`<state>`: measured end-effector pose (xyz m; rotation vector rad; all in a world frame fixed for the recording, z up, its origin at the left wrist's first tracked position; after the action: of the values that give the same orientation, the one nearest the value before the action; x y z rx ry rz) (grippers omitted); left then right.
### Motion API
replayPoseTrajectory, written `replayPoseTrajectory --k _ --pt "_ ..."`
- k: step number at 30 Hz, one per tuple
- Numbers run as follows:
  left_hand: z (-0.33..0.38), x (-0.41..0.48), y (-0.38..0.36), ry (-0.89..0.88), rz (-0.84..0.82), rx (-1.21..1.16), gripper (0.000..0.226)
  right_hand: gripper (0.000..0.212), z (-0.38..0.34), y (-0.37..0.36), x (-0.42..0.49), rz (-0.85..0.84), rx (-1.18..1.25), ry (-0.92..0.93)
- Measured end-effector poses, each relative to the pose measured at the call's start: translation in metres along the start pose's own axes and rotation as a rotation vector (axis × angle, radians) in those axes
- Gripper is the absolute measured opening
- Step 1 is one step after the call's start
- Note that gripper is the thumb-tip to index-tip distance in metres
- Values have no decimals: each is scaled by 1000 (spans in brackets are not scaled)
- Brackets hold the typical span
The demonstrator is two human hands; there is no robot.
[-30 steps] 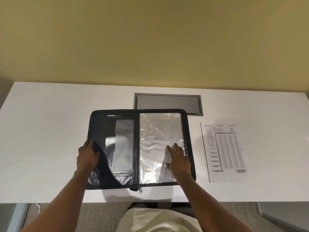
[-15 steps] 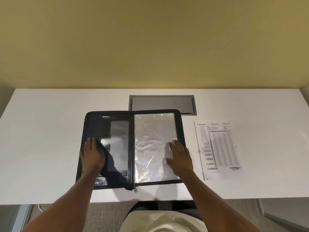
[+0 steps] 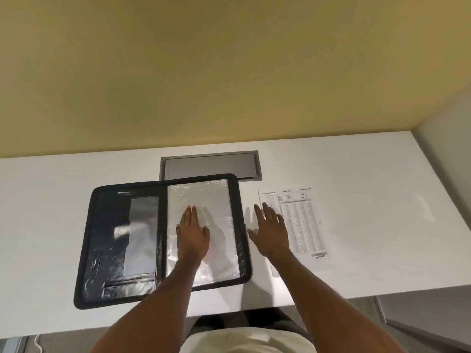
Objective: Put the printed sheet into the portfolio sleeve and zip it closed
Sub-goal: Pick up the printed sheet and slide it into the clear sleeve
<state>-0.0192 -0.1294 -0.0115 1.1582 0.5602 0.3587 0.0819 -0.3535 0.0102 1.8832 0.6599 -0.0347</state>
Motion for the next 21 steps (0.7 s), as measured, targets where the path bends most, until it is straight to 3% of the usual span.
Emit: replayPoseTrajectory --k 9,16,21 --pt "141 -10 -57 -61 -60 -93 71 78 102 49 16 73 57 -110" --pt "197 -15 -97 67 -139 -144 68 76 167 68 26 122 128 -222" --pt "221 -18 -104 214 -128 -43 67 59 197 66 27 105 165 -387"
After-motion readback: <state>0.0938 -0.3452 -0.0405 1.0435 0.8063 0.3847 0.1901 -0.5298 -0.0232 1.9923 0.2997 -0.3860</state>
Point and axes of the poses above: each hand's wrist, its own x-axis towards the middle knuckle, its own y-axis out of the back of the hand, z = x × y, the point moved 6 cm from there along x, towards the middle knuckle, and after that the axes turned 13 degrees about x, right-handed, at the moved point
